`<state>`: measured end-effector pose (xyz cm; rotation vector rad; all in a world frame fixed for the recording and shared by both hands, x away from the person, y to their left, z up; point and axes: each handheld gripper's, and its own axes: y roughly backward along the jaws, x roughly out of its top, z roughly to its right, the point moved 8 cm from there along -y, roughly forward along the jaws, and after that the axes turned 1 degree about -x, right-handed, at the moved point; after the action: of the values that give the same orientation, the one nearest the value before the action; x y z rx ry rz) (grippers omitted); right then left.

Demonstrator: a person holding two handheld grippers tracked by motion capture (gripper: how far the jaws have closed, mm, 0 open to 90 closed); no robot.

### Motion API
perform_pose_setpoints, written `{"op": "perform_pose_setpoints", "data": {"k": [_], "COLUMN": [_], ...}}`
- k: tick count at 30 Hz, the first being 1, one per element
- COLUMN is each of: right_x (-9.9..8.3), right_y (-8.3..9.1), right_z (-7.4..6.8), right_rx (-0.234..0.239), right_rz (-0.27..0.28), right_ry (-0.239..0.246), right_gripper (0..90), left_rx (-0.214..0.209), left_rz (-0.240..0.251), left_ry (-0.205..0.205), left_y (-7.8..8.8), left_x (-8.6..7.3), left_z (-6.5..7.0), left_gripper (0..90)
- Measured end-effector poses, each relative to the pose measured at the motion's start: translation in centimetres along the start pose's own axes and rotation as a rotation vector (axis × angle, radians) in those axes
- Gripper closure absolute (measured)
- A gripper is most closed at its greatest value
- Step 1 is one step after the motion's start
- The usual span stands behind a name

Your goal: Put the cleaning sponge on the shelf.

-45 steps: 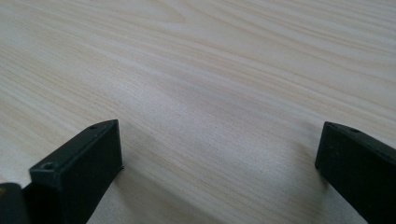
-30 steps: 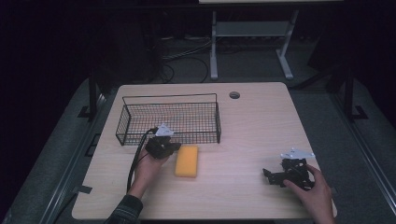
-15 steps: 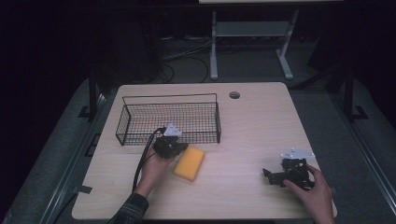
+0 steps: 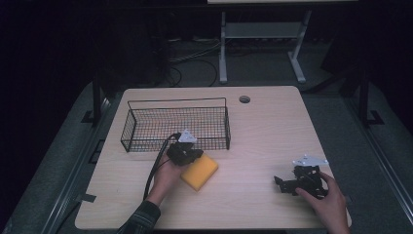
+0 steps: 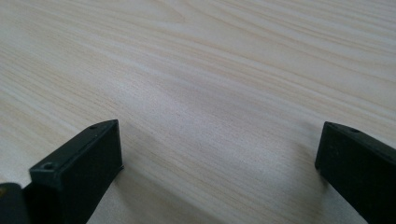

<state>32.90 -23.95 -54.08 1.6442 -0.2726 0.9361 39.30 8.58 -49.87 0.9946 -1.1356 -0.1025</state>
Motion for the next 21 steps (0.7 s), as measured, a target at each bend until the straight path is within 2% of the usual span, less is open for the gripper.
{"op": "perform_pose_setpoints", "data": {"k": [13, 18, 21], "right_x": [0.0, 0.0, 0.0], "right_y": [0.0, 0.0, 0.0], "right_z": [0.0, 0.0, 0.0], "right_rx": [0.0, 0.0, 0.0], "right_rz": [0.0, 0.0, 0.0], "right_ry": [0.0, 0.0, 0.0], "right_gripper": [0.0, 0.0, 0.0], "left_rx": [-0.021, -0.029, -0.04], "left_rz": [-0.004, -0.003, -0.012], "left_ry": [-0.019, -0.002, 0.007], "left_y": [-0.7, -0.2, 0.7], "left_x": [0.5, 0.5, 0.5], "left_z": [0.9, 0.6, 0.6], "left_gripper": [89.8, 89.6, 84.4]}}
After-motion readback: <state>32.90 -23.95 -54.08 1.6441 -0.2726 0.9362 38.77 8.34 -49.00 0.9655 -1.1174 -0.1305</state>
